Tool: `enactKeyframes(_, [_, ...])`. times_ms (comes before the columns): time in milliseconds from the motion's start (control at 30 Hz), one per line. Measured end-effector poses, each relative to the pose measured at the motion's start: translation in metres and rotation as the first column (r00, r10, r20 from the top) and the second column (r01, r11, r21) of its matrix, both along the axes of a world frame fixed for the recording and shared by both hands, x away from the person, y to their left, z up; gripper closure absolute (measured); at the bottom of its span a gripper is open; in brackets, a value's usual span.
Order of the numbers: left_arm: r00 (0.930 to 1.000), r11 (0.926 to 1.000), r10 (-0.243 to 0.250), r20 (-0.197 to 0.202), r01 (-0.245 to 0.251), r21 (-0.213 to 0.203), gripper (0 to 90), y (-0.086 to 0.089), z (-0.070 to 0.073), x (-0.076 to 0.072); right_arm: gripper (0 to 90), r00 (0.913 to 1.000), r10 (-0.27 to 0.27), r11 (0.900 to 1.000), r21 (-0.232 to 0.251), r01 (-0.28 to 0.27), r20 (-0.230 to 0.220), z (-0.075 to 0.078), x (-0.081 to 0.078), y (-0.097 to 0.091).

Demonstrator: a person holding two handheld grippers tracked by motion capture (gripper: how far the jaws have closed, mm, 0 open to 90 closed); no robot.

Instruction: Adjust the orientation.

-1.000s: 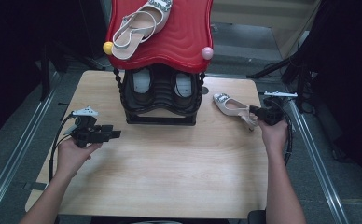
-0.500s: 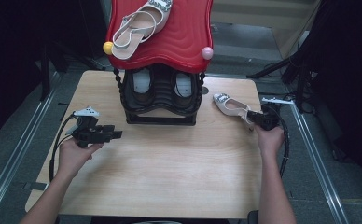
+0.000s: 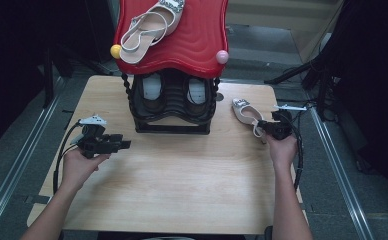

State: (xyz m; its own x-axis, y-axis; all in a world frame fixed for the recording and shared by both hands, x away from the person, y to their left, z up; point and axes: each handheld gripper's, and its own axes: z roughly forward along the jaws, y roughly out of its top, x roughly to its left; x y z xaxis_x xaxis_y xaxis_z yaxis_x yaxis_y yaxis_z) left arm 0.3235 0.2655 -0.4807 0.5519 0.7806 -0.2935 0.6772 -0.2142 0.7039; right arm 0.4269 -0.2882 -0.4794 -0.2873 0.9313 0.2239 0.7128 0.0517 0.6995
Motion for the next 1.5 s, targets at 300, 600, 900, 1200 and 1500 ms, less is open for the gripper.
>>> enactKeyframes(300, [1.0000, 1.0000, -0.003, -0.002, 0.003, -0.001, 48.1, 0.000, 0.000, 0.000, 90.0, 0.9998, 0.020, 0.9998, 0.006, -0.020, 0.003, 0.000, 0.000, 0.017])
enactKeyframes(600, [0.9999, 0.9999, -0.009, -0.010, 0.009, 0.009, 48.0, -0.002, -0.002, 0.001, 87.1, 0.9986, -0.011, 0.9996, 0.026, 0.009, 0.051, 0.011, -0.001, 0.009])
enactKeyframes(900, [0.9999, 0.9999, -0.008, -0.015, 0.008, 0.006, 48.0, -0.002, -0.002, 0.002, 83.6, 0.9958, 0.018, 0.9995, 0.025, -0.020, 0.090, 0.022, 0.006, 0.014])
enactKeyframes(1200, [1.0000, 1.0000, -0.006, -0.008, 0.006, 0.002, 48.0, -0.001, -0.001, 0.001, 80.0, 0.9985, 0.026, 0.9993, 0.027, -0.027, 0.048, 0.007, 0.022, 0.025])
enactKeyframes(1500, [0.9999, 0.9999, -0.009, -0.006, 0.009, 0.009, 48.1, -0.003, -0.002, 0.000, 78.1, 0.9990, 0.019, 0.9997, 0.015, -0.019, 0.041, -0.008, 0.025, 0.025])
